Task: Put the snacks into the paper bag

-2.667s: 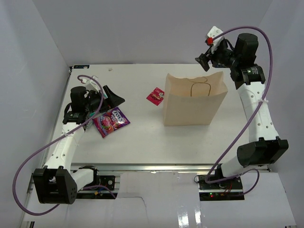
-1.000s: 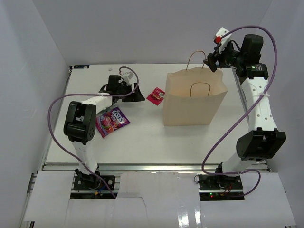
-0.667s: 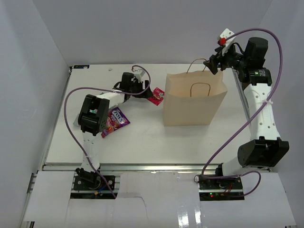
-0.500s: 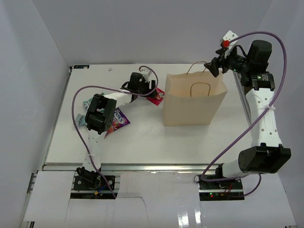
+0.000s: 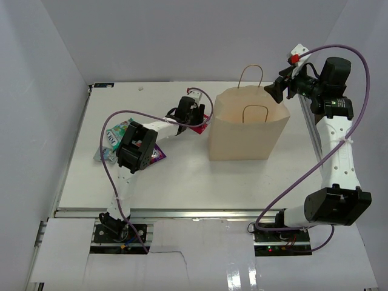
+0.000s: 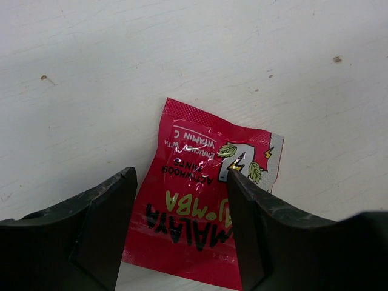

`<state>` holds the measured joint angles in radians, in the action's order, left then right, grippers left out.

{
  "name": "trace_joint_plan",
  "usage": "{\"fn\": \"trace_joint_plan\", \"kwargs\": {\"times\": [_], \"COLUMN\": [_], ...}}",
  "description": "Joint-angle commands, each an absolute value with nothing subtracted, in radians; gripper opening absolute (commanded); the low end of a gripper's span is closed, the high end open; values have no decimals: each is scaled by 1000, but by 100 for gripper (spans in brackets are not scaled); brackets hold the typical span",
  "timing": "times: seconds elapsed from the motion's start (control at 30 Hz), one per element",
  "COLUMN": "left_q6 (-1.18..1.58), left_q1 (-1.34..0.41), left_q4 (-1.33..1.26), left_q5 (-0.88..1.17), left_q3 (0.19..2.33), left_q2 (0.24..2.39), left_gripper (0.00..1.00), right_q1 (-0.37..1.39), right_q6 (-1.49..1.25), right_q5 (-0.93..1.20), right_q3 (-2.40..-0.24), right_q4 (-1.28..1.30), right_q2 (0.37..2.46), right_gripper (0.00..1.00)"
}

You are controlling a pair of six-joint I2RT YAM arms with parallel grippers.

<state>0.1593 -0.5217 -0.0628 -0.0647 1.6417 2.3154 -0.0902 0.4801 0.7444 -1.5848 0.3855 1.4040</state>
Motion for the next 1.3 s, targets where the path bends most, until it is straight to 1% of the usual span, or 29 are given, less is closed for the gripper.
{"fn": "trace_joint_plan", "kwargs": {"times": [0.0, 0.1, 0.23, 0.37, 0.4, 0.47, 0.53, 0.57, 0.6, 0.7, 0.73, 0.8, 0.83, 0.93, 0.97, 1.1, 1.27], "left_q6": [166, 163, 175, 175, 172, 170, 175, 176, 179, 198, 204, 219, 224, 250, 256, 296, 357], "left_q1": [-534, -543, -545, -545, -542, -538, -531, -529, -523, -500, -492, -470, -463, -440, -436, -405, -359], "left_q4": [40, 40, 76, 109, 121, 132, 143, 146, 155, 158, 160, 161, 161, 158, 156, 132, 72], "left_q5": [-72, -20, -9, -26, -31, -35, -40, -40, -41, -41, -41, -23, -17, 2, 36, 103, 166], "left_q3": [1572, 1552, 1531, 1494, 1483, 1476, 1465, 1462, 1459, 1450, 1445, 1445, 1445, 1445, 1445, 1433, 1384], "left_q2": [2310, 2298, 2290, 2275, 2270, 2261, 2255, 2247, 2243, 2212, 2203, 2175, 2168, 2132, 2125, 2077, 1968], "left_gripper": [70, 67, 65, 56, 52, 51, 47, 44, 38, 29, 22, 14, 8, 2, 0, 0, 0], "right_q1": [-97, -98, -100, -101, -101, -104, -104, -106, -106, -107, -107, -109, -109, -109, -109, -109, -110], "right_q6": [456, 449, 446, 440, 440, 436, 434, 433, 431, 433, 431, 425, 423, 417, 416, 416, 416], "right_q5": [773, 775, 776, 778, 778, 779, 781, 779, 781, 781, 781, 782, 784, 785, 785, 782, 784], "right_q3": [-1575, -1566, -1557, -1549, -1546, -1543, -1542, -1542, -1543, -1540, -1540, -1536, -1534, -1529, -1529, -1532, -1531], "right_q4": [341, 333, 327, 322, 322, 319, 316, 314, 314, 313, 313, 310, 307, 302, 302, 302, 302], "right_q2": [1365, 1361, 1350, 1339, 1336, 1333, 1330, 1328, 1327, 1322, 1321, 1319, 1318, 1316, 1313, 1312, 1305], "right_gripper": [80, 80, 80, 80, 80, 80, 80, 80, 80, 80, 80, 80, 80, 80, 80, 80, 80]}}
